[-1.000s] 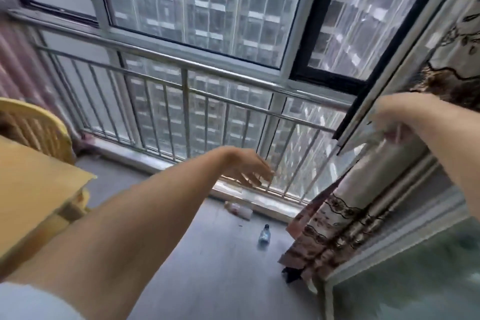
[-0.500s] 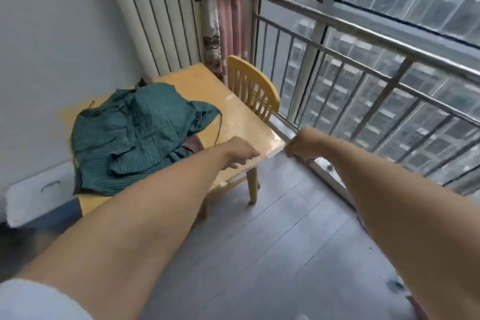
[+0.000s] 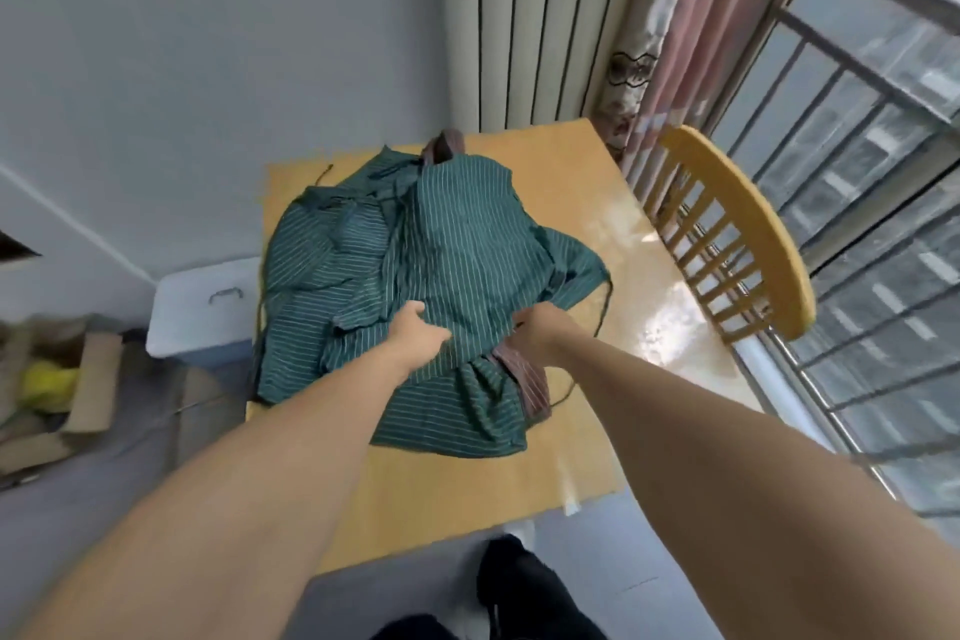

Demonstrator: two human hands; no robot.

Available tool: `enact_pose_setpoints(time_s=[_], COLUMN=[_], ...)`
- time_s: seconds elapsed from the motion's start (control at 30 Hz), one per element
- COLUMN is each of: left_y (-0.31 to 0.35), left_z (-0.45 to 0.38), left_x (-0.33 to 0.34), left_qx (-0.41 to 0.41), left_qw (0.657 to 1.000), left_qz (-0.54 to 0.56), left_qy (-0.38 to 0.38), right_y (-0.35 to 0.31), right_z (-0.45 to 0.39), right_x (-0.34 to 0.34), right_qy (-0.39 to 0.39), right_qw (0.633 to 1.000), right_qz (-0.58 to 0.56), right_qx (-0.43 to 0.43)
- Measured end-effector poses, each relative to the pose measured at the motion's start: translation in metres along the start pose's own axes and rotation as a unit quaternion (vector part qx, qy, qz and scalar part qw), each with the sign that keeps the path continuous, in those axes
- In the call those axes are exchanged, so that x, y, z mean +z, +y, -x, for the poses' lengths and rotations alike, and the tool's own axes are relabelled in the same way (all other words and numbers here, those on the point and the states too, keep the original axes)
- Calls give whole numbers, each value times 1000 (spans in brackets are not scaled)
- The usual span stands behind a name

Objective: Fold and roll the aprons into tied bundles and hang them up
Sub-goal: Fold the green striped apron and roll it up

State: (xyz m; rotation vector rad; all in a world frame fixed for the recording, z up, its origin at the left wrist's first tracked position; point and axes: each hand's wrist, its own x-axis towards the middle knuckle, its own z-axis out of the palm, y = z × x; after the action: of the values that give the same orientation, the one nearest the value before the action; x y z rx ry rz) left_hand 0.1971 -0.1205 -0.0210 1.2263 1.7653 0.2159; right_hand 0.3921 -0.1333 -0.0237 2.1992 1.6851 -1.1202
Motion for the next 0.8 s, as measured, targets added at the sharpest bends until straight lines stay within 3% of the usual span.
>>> enact_pose_setpoints(time_s=[0.13,0.3,0.6,0.73,0.8], left_y=[-22,-41,-66,-65,-59], left_z=[-44,-87,-139,-139,-135], left_x=[-12,-29,-54,-73,-82], left_qx=[-47,-99,-105,-81,-91], left_qw=[998,985,969,967,981], left_qz=[-33,-111,-206,-214,-124], left_qy=[37,87,89,115,114], right_y=[-8,1,30,27,27], right_z=[-39,-76,-119,-118,-120], right_x=[-4,-10,-6,-14,-14], right_qy=[22,54,159,132,79], right_qw=[984,954,905,878,850], right_qz=[-168,-239,-345,-389,-450], right_qx=[55,172,193,245,261])
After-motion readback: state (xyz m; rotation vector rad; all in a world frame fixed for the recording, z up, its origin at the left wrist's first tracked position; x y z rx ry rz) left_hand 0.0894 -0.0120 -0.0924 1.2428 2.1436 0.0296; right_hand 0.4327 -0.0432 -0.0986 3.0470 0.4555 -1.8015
